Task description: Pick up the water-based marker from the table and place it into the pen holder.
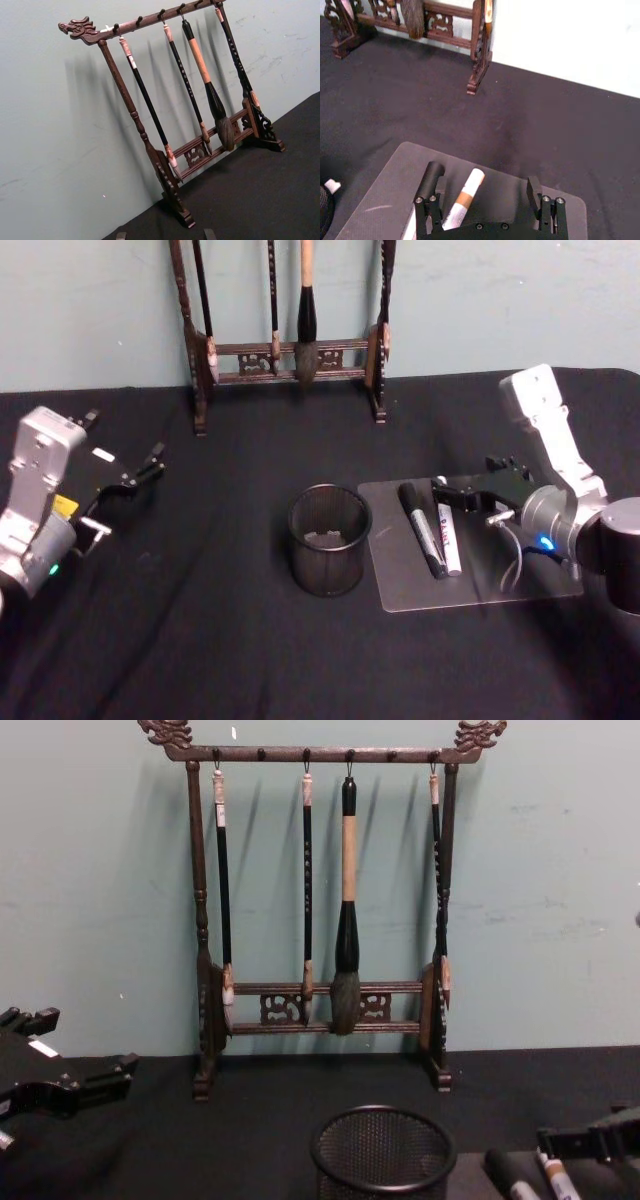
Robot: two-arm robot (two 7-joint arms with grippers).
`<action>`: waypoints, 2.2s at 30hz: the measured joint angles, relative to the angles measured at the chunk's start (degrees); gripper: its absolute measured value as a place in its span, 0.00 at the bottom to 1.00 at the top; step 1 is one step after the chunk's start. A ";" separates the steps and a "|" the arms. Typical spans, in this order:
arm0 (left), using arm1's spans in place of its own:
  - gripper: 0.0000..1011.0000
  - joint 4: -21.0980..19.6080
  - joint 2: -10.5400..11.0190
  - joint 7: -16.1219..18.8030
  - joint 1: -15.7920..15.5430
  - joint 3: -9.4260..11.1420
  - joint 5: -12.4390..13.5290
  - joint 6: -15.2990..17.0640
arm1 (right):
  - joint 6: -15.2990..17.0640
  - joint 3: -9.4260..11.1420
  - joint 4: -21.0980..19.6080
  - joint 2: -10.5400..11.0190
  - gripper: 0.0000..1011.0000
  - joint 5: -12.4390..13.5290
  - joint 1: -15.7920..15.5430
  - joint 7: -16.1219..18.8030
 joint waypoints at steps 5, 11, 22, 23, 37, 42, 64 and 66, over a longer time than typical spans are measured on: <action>0.99 0.00 0.00 0.00 0.00 0.00 0.00 0.00 | 0.71 -0.16 0.35 -0.44 0.99 -0.82 0.03 0.28; 0.99 0.00 0.00 0.00 0.00 0.00 0.00 0.00 | 1.40 -0.29 0.42 -0.75 0.99 -1.79 -0.33 0.92; 0.99 0.00 0.00 0.00 0.00 0.00 0.00 0.00 | 2.26 0.02 1.02 -1.65 0.99 -3.33 -0.81 1.82; 0.99 0.00 0.00 0.00 0.00 0.00 0.00 0.00 | 2.28 0.10 1.06 -1.73 0.99 -3.42 -0.83 1.85; 0.99 0.00 0.00 0.00 0.00 0.00 0.00 0.00 | 2.48 1.43 1.45 -2.72 0.99 -4.98 -1.32 2.43; 0.99 0.00 0.00 0.00 0.00 0.00 0.00 0.00 | 2.49 1.81 1.59 -3.00 0.99 -5.45 -1.44 2.80; 0.99 0.00 0.00 0.00 0.00 0.00 0.00 0.00 | 2.40 2.84 1.99 -3.90 0.99 -7.91 -1.93 4.55; 0.99 0.00 0.00 0.00 0.00 0.00 0.00 0.00 | 2.40 2.84 1.99 -3.89 0.99 -7.88 -1.93 4.54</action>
